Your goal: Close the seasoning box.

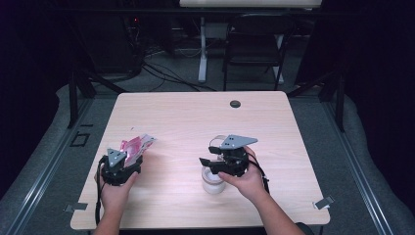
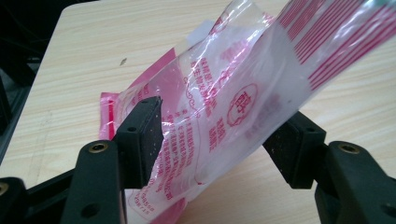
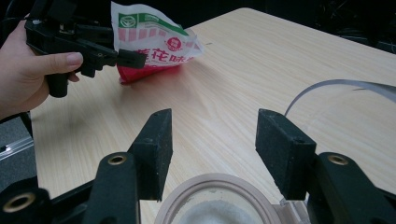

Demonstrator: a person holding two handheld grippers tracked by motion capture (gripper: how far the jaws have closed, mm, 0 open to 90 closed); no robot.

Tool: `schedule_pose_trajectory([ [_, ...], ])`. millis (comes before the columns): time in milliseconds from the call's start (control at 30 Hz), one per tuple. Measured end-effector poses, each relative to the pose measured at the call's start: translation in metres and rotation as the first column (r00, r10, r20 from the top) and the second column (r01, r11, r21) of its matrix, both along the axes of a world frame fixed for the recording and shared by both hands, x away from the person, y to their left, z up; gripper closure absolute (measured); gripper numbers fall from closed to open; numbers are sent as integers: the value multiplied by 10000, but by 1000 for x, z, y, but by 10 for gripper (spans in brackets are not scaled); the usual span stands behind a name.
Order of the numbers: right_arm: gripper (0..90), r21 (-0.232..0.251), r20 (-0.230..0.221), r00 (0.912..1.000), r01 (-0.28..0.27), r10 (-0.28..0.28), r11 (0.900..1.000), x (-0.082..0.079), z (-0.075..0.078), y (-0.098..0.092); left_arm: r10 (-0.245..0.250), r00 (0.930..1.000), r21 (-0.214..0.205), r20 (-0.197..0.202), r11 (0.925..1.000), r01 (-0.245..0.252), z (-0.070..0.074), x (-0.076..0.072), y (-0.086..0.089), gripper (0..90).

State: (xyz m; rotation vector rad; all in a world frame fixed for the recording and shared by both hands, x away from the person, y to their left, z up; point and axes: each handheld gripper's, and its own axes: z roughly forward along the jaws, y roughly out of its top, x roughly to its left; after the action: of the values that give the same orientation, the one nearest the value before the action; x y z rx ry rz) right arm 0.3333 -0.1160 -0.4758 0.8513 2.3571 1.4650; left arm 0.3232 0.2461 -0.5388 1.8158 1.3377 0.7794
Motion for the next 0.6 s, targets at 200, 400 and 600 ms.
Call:
schedule_pose_trajectory([
  [200, 462, 25, 31, 10000, 38, -38, 10000, -1, 2, -1, -515, 9987, 91, -26, 9986, 515, 1, -2, -12, 402],
  [400, 464, 37, 92, 10000, 30, -31, 10000, -4, 4, -2, -1048, 9944, 308, -116, 9940, 1051, 1, -3, -28, 403],
  [600, 482, -5, 85, 9999, 58, -58, 10000, -7, 6, -6, -1593, 9871, 434, -176, 9862, 1600, 0, 0, -44, 403],
])
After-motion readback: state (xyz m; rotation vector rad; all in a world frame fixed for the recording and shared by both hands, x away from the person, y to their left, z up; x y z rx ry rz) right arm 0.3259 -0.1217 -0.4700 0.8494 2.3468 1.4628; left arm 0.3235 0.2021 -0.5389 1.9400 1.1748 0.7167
